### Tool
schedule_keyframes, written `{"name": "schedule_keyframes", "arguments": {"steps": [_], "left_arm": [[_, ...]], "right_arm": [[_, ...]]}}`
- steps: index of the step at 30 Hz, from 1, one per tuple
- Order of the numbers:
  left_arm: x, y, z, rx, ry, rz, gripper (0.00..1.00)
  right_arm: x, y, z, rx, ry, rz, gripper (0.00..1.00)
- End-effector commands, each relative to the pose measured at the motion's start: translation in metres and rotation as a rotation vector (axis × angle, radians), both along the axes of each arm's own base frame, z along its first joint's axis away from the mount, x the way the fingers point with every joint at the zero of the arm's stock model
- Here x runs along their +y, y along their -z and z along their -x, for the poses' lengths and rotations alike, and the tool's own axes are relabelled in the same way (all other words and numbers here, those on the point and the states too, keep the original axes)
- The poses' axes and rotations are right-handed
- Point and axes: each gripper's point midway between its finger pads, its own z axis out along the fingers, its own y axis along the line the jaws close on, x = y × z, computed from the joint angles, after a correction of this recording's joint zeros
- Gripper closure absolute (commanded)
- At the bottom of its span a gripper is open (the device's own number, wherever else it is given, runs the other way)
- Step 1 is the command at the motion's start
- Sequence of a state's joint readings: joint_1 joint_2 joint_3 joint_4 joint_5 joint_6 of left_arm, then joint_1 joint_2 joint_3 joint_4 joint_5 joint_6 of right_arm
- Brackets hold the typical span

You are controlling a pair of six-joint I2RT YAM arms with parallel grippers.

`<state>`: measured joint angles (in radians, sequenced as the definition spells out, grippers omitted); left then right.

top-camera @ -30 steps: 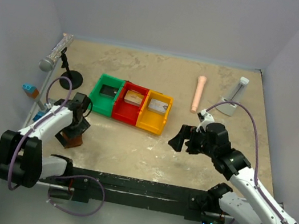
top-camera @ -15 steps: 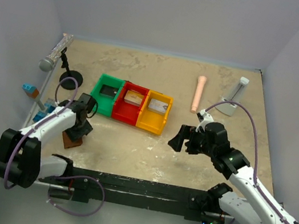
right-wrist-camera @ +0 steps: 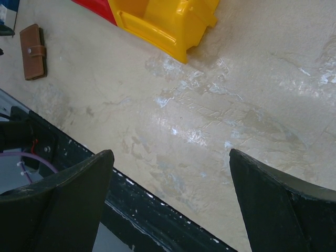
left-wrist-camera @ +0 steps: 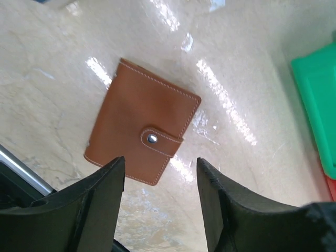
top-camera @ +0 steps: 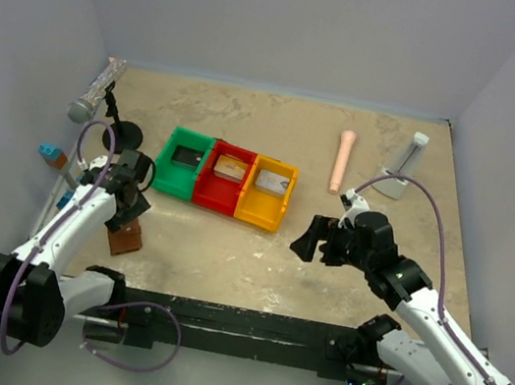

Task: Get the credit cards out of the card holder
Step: Move the card holder to the center of the board.

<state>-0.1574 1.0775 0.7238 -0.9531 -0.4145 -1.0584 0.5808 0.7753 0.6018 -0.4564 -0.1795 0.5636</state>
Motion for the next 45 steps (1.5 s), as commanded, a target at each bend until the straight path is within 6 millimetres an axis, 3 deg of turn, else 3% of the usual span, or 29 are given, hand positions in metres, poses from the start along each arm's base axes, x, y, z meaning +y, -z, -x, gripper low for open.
{"name": "schedule_keyframes", "arguments": {"steps": [1,6,7,8,9,10,27,36,39,45], "left_arm": [[0.020,-0.013,-0.009,0.043,0.039,-0.055,0.38],[0.008,-0.008,-0.026,0.015,0.193,0.022,0.36],[0.006,-0.010,-0.030,0.002,0.220,0.027,0.27],[0.005,-0.010,-0.032,-0.001,0.237,0.033,0.10],[0.004,-0.011,-0.033,0.004,0.257,0.039,0.02],[0.004,-0.010,-0.033,0.019,0.266,0.047,0.00],[0.010,0.027,-0.017,0.201,0.072,0.053,0.03],[-0.016,0.048,-0.012,0.262,0.133,0.045,0.07],[-0.023,0.055,-0.009,0.278,0.149,0.044,0.12],[-0.027,0.050,-0.009,0.251,0.167,0.040,0.16]], "right_arm": [[0.001,-0.009,0.003,-0.029,-0.013,-0.021,0.04],[-0.005,-0.013,0.007,-0.049,-0.007,-0.018,0.04],[-0.006,-0.014,0.008,-0.050,-0.007,-0.019,0.04],[-0.006,-0.017,0.008,-0.057,-0.009,-0.023,0.04],[-0.006,-0.018,0.010,-0.056,-0.012,-0.024,0.04],[-0.006,-0.019,0.011,-0.061,-0.014,-0.028,0.04],[0.002,-0.029,0.011,-0.080,-0.043,-0.071,0.04],[0.000,-0.032,0.010,-0.089,-0.041,-0.061,0.04],[-0.002,-0.028,0.010,-0.086,-0.037,-0.048,0.03],[-0.003,-0.024,0.010,-0.079,-0.032,-0.039,0.03]]}}
